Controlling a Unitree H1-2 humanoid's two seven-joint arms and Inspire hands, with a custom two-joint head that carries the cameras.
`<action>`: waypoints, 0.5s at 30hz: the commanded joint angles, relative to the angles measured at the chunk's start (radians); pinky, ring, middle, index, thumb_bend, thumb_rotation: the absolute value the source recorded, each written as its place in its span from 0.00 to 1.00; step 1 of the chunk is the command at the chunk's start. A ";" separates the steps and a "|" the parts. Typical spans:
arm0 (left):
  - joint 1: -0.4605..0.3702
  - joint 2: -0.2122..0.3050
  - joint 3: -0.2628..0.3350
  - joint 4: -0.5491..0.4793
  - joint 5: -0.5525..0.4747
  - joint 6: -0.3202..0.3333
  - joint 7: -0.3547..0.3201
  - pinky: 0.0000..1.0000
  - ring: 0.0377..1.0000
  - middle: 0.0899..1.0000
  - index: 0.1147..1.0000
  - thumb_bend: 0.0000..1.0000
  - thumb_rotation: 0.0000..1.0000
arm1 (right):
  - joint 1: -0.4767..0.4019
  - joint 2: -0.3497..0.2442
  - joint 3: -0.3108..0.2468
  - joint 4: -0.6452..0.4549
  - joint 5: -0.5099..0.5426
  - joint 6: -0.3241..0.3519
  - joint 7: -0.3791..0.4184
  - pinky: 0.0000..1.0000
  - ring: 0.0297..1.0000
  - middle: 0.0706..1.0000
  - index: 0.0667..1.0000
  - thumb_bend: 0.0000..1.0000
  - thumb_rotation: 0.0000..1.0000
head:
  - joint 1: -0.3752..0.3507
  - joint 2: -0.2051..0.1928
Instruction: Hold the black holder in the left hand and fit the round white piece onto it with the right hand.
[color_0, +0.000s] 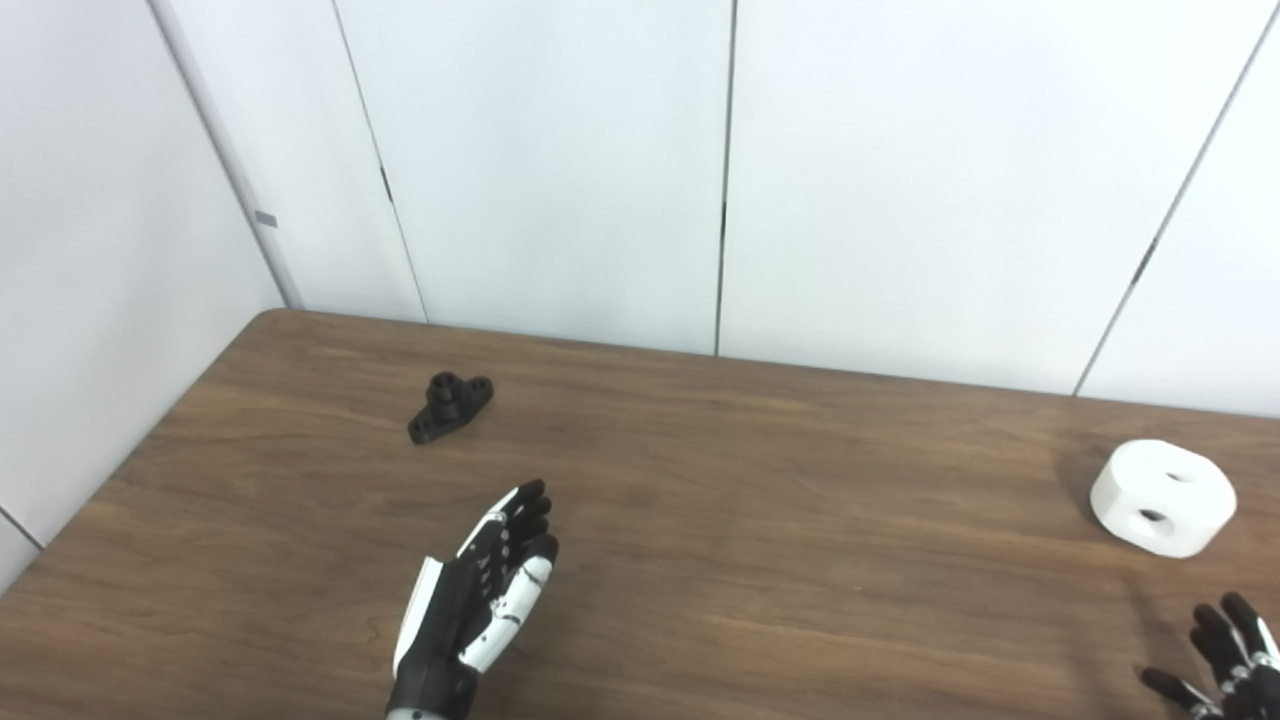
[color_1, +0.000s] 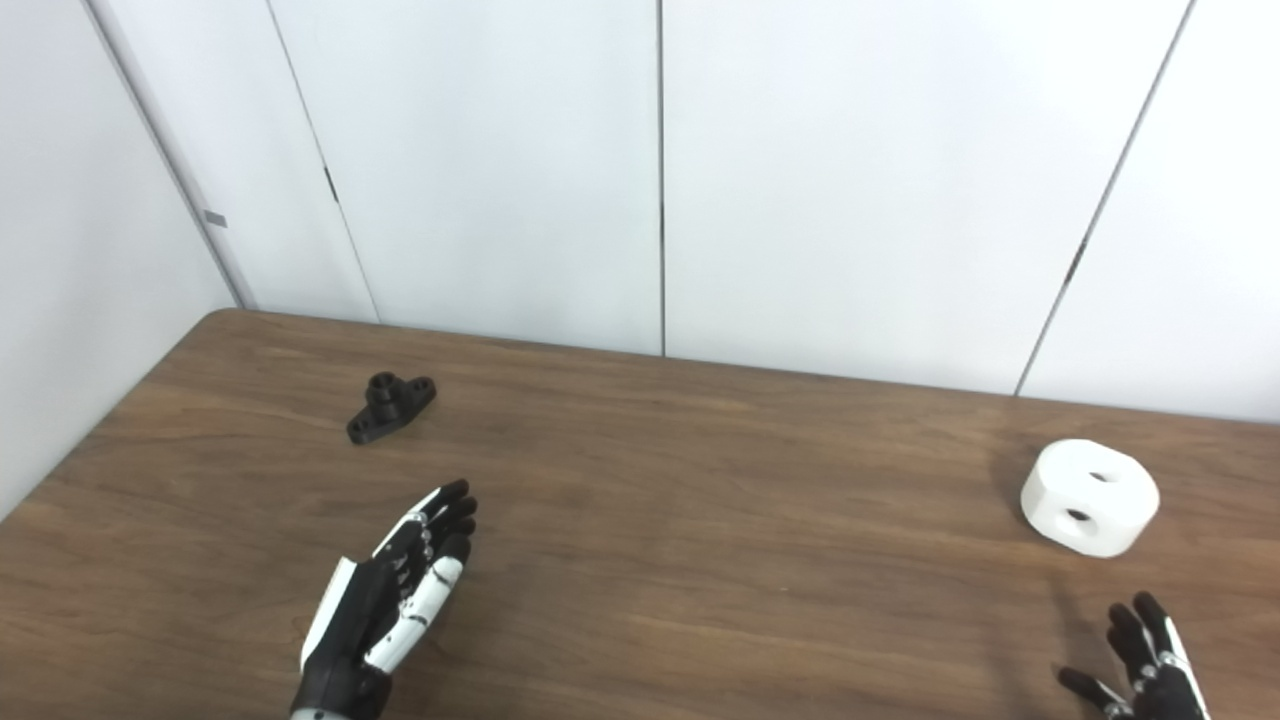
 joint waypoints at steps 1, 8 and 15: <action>0.168 -0.039 -0.019 -0.018 0.015 -0.055 0.017 0.87 0.88 0.88 0.89 0.42 0.58 | 0.004 -0.031 -0.020 -0.001 -0.004 0.024 -0.009 0.96 0.99 0.98 1.00 0.54 1.00 | 0.009 -0.002; 0.173 -0.041 -0.033 -0.026 0.045 -0.058 0.039 0.83 0.87 0.87 0.88 0.40 0.45 | 0.010 -0.039 -0.016 -0.004 -0.017 0.020 -0.007 0.97 0.99 0.98 1.00 0.55 1.00 | 0.005 -0.009; 0.150 -0.002 -0.013 -0.137 0.144 0.024 0.038 0.81 0.85 0.85 0.84 0.59 0.08 | 0.010 -0.036 -0.016 0.008 0.002 0.011 -0.002 1.00 1.00 0.99 1.00 0.54 1.00 | -0.006 -0.008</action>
